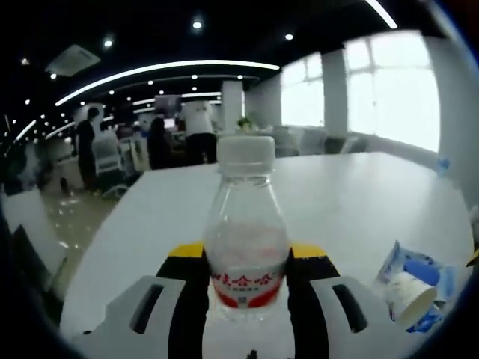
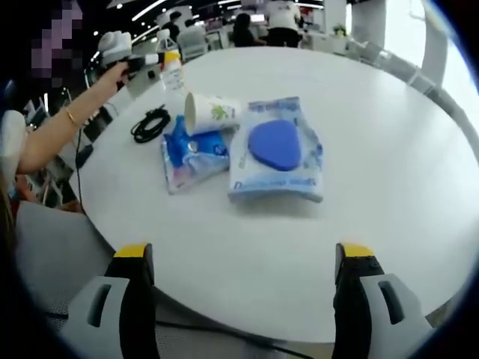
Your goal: Arrange the tabletop items into an orderly group along one side of the table until the central work area is clear of visible clutter.
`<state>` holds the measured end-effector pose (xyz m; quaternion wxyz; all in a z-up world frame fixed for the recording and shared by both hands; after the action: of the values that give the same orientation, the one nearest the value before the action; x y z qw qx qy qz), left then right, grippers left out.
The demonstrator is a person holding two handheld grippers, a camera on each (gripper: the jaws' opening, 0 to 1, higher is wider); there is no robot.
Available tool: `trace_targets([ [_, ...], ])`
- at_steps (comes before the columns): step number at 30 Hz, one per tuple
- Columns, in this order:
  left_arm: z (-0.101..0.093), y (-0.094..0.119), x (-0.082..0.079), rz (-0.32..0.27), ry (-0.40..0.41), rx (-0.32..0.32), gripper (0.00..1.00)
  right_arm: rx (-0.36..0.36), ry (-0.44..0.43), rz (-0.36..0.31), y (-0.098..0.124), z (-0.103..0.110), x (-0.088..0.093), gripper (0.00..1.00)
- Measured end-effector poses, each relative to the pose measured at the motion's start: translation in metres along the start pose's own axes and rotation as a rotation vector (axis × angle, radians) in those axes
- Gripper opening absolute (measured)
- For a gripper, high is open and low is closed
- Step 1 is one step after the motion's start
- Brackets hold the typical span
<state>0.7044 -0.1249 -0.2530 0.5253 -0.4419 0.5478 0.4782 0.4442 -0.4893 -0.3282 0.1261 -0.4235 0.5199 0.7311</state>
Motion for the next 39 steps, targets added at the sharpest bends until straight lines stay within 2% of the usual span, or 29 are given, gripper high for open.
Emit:
trace_targets([
  [8, 0.017, -0.013, 0.010, 0.003, 0.011, -0.042, 0.37, -0.001, -0.001, 0.012, 0.000, 0.000, 0.003, 0.99],
  [17, 0.030, -0.015, 0.024, 0.021, 0.030, -0.092, 0.37, 0.006, -0.017, 0.022, 0.000, -0.002, 0.006, 0.99],
  [21, 0.035, -0.017, 0.027, 0.012, 0.007, -0.107, 0.37, 0.004, -0.014, 0.037, -0.001, -0.001, 0.008, 0.99],
  [26, 0.041, -0.021, 0.027, -0.006, 0.040, -0.116, 0.37, 0.004, -0.015, 0.043, -0.001, -0.001, 0.009, 0.99],
  [31, 0.043, -0.022, 0.030, -0.009, 0.031, -0.125, 0.37, 0.009, -0.020, 0.046, -0.001, -0.002, 0.009, 0.99],
  [36, 0.044, -0.018, 0.035, -0.017, 0.065, -0.138, 0.37, 0.009, -0.022, 0.044, -0.002, -0.002, 0.009, 0.99],
  [39, 0.043, -0.019, 0.036, -0.024, 0.059, -0.134, 0.37, 0.009, -0.021, 0.046, -0.002, -0.002, 0.009, 0.99],
])
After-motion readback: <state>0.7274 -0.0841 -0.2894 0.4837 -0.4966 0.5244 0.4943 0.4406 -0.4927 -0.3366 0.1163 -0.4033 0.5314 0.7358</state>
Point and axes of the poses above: the point that each gripper's makers call its tool centre point, and the gripper's own axes: y roughly backward along the fingers, z roughly to its left, x roughly out of its underside, the point moved 4 cm from there along y, roughly backward along the fingers, and after that the axes turned 13 degrees about -z, right-handed, at the moved point
